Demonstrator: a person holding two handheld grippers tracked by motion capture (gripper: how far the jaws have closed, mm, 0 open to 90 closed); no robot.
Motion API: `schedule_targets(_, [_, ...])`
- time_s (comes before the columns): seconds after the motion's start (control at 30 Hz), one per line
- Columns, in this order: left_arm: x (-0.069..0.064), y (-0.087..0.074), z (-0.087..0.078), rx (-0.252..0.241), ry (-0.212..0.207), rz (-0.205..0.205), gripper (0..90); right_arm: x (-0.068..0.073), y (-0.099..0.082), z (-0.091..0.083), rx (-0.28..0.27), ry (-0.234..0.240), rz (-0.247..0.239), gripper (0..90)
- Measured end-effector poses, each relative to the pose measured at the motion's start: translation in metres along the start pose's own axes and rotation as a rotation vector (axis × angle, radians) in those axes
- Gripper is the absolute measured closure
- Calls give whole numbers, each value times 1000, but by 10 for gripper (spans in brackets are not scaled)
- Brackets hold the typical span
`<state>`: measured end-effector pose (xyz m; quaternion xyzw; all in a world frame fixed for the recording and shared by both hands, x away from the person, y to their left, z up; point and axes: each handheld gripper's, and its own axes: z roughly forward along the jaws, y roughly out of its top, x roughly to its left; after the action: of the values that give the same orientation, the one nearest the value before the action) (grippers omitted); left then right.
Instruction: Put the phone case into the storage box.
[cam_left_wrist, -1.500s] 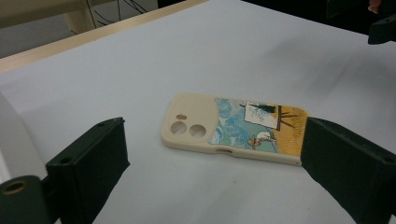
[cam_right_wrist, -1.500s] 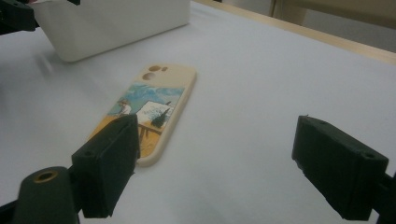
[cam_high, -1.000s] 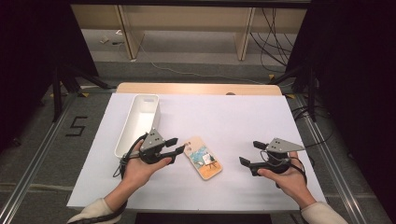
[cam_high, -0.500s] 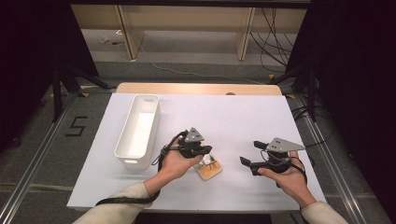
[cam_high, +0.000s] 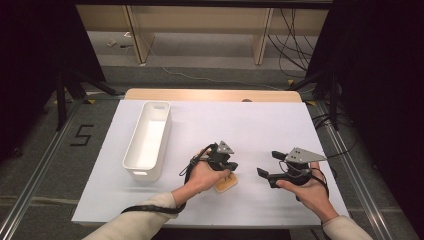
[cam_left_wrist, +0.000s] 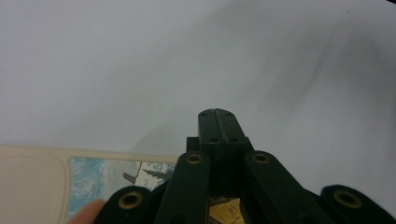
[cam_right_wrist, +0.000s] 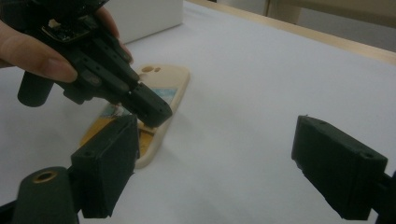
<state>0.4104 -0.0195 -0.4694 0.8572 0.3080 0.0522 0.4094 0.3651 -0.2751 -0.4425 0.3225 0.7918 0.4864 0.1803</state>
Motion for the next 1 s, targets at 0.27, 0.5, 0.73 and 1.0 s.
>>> schedule_targets(0.27, [-6, 2, 13, 39, -1, -2, 899, 0, 0, 0, -2, 0, 1, 161])
schedule_targets(0.5, [-7, 1, 18, 63, 3, 4, 899, 0, 0, -1, -2, 1, 1, 161])
schedule_targets(0.73, [-7, 0, 21, 72, 6, 2, 899, 0, 0, 0, -1, 1, -1, 161])
schedule_targets(1.0, [-8, 1, 26, 94, 9, -3, 899, 0, 0, 0, -1, 3, -2, 161])
